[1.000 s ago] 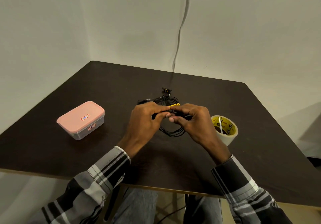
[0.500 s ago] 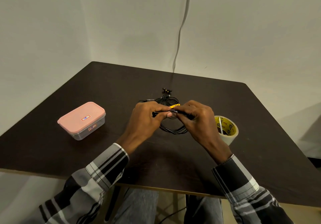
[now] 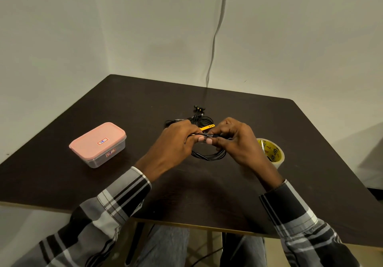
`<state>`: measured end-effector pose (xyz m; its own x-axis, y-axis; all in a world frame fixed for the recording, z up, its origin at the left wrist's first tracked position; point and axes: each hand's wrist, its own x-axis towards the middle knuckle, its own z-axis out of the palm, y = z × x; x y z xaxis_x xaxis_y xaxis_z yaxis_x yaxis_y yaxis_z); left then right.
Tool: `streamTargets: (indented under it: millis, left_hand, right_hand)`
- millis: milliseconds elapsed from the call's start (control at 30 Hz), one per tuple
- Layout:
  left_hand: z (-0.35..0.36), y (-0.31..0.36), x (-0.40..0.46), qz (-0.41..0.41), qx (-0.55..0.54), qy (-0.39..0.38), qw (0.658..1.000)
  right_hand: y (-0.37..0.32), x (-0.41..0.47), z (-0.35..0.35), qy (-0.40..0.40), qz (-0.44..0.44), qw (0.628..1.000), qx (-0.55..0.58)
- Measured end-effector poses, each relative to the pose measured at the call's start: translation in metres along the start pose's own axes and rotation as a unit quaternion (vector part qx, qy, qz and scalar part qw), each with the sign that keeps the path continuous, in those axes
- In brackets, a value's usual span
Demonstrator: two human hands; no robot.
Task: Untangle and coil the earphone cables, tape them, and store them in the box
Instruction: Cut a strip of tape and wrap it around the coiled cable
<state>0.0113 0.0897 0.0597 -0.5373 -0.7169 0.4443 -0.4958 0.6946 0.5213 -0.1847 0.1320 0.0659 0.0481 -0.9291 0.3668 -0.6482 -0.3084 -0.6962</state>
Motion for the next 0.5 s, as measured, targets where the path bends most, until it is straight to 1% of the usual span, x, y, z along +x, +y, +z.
streamTargets:
  millis: [100, 167, 233, 367, 433, 500]
  left_hand:
    - [-0.003, 0.001, 0.001, -0.044, -0.036, -0.044, 0.997]
    - [-0.006, -0.001, 0.002, -0.074, -0.093, -0.091, 0.989]
    - [-0.011, -0.002, 0.002, -0.103, -0.164, -0.135, 0.972]
    - [-0.018, 0.001, 0.003, -0.163, -0.279, -0.174, 0.930]
    - [-0.018, 0.003, 0.004, -0.187, -0.314, -0.182, 0.913]
    - [-0.018, 0.003, 0.005, -0.206, -0.333, -0.184, 0.901]
  right_hand:
    - [-0.004, -0.001, -0.005, -0.043, 0.044, 0.995, 0.077]
    - [-0.006, -0.002, -0.006, -0.063, 0.049, 0.992, 0.100]
    - [-0.005, -0.003, -0.006, -0.074, 0.045, 0.989, 0.118]
    - [-0.005, -0.006, -0.009, -0.110, -0.007, 0.989, 0.097]
    - [-0.007, -0.007, -0.011, -0.131, -0.021, 0.988, 0.075]
    - [-0.007, -0.007, -0.010, -0.128, -0.026, 0.991, 0.041]
